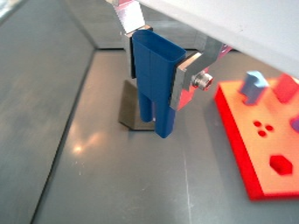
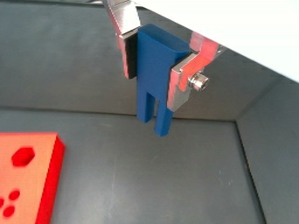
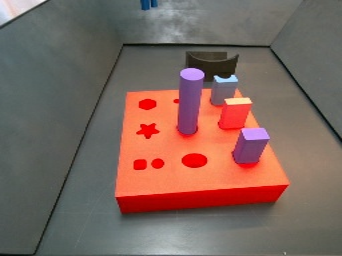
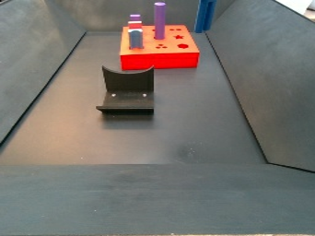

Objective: Pick up the square-circle object. Move up. Place the square-circle object on the fixture. Regrasp the square-circle object. Rotate the square-circle object. Move to above the board. Insert the square-circle object.
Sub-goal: Rotate the square-circle object.

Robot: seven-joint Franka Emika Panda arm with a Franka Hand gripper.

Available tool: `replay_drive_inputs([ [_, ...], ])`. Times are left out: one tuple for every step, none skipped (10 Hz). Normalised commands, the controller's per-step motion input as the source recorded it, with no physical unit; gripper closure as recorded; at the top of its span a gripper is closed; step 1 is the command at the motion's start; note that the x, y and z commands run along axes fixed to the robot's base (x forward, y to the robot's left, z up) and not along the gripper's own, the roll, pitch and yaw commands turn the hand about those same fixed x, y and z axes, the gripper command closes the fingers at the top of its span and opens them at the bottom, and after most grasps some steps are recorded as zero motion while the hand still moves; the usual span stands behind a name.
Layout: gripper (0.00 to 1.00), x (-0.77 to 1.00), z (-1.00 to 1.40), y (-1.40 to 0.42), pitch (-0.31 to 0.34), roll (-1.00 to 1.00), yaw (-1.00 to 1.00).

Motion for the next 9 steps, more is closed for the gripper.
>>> replay_drive_inputs([
  [1.0,0.0,0.0,0.0,0.039,-0.04,-1.0],
  [1.0,0.0,0.0,0.0,0.042,-0.04,-1.0],
  [1.0,0.0,0.0,0.01,0.047,-0.05,-1.0],
  [1.0,0.0,0.0,0.01,0.052,-0.05,-1.0],
  [1.0,0.0,0.0,0.01,0.058,-0.06,-1.0],
  [1.0,0.0,0.01,0.01,0.069,-0.07,-1.0],
  [1.0,0.01,0.01,0.01,0.08,-0.08,-1.0],
  [1.0,0.01,0.01,0.01,0.096,-0.09,-1.0],
  [1.0,0.01,0.01,0.01,0.119,-0.12,-1.0],
])
